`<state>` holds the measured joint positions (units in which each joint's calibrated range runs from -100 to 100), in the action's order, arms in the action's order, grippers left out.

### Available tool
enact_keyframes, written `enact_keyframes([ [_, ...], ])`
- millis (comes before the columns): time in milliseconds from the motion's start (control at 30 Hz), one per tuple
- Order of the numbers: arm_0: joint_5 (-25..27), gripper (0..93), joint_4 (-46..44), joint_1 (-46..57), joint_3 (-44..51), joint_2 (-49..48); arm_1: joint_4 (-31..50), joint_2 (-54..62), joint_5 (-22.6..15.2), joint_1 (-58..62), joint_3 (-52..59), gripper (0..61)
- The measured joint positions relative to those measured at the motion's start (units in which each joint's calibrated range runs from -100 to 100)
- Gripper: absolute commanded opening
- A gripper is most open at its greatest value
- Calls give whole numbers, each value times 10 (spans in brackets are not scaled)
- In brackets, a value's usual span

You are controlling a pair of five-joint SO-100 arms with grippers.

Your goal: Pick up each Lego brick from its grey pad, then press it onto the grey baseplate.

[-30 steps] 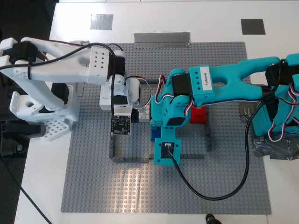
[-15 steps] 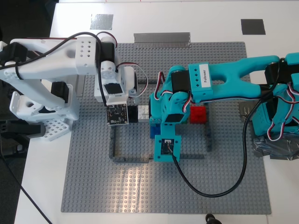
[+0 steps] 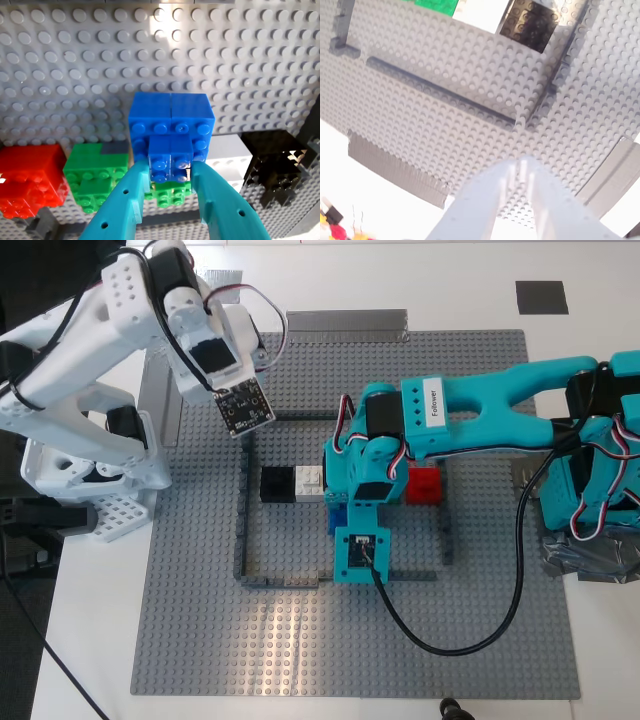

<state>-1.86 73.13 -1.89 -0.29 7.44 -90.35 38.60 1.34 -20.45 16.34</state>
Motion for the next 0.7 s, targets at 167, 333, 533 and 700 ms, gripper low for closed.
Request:
enact_keyframes([
  [167, 2, 0, -7, 0, 0, 0, -3, 16, 5, -102, -31, 2],
  [333, 4, 0, -7, 2, 0, 0, 39, 16, 18, -207, -32, 2],
  [533, 4, 0, -7, 2, -16, 3, 75, -33, 27, -297, -53, 2],
  [700, 4, 0, -20, 2, -39, 3, 96, -72, 27, -330, -71, 2],
])
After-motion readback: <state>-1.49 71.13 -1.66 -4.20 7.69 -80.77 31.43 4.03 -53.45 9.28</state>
